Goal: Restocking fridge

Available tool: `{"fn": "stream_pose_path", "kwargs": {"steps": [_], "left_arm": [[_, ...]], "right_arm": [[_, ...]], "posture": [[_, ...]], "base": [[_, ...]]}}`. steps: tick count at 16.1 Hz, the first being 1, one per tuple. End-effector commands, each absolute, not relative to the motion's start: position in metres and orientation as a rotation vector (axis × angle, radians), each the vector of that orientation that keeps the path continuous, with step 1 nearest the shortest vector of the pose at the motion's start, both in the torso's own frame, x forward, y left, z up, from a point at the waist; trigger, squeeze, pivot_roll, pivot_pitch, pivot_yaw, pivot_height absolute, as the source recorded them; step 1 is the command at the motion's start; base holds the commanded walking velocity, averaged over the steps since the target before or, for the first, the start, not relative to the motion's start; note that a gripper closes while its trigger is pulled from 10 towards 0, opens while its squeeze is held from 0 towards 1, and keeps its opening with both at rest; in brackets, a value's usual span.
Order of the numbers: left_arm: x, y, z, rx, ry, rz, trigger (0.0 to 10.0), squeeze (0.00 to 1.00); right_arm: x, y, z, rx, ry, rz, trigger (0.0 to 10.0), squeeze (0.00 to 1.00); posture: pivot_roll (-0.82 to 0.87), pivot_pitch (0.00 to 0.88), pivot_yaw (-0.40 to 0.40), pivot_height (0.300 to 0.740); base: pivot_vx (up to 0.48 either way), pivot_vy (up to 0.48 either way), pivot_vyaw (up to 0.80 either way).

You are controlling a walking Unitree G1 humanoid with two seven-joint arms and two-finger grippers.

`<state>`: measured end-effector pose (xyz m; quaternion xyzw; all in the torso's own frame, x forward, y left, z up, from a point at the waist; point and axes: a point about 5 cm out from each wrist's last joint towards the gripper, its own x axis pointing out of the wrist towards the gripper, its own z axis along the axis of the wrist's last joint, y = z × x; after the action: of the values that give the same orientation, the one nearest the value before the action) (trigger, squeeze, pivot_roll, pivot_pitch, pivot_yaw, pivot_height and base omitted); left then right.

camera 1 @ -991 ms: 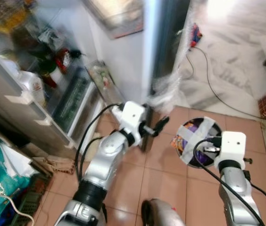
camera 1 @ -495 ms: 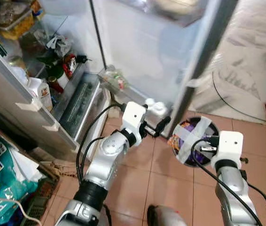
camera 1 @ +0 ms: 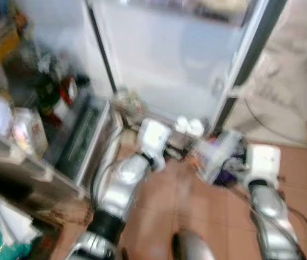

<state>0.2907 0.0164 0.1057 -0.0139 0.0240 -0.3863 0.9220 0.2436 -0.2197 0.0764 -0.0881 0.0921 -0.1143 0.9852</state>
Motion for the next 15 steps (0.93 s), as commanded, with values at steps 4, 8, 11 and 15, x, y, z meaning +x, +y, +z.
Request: {"fn": "stream_pose_path", "kwargs": {"steps": [4,8,11,15], "left_arm": [[0.287,0.031,0.098,-0.002,0.066,-0.746,10.0,0.0],[0.284,0.069,0.096,0.067,0.035,-0.452,10.0,0.0],[0.272,0.098,0.092,0.072,0.038,-0.319,10.0,0.0],[0.264,0.126,0.093,0.071,0.045,-0.163,10.0,0.0]], "right_arm": [[0.251,-0.204,0.087,-0.179,0.114,-0.149,10.0,0.0],[0.252,-0.202,0.089,-0.178,0.101,-0.125,10.0,0.0],[0.255,-0.194,0.089,-0.15,0.091,-0.059,10.0,0.0],[0.264,-0.186,0.098,-0.146,0.046,0.001,10.0,0.0]], "posture": [[-0.03,0.13,0.014,0.74],[-0.02,0.136,0.016,0.74],[-0.01,0.138,0.014,0.74],[-0.01,0.138,0.012,0.74]], "base": [[0.375,0.0,0.0],[0.085,0.0,0.5],[0.0,0.0,0.74],[0.0,0.0,0.74]]}}
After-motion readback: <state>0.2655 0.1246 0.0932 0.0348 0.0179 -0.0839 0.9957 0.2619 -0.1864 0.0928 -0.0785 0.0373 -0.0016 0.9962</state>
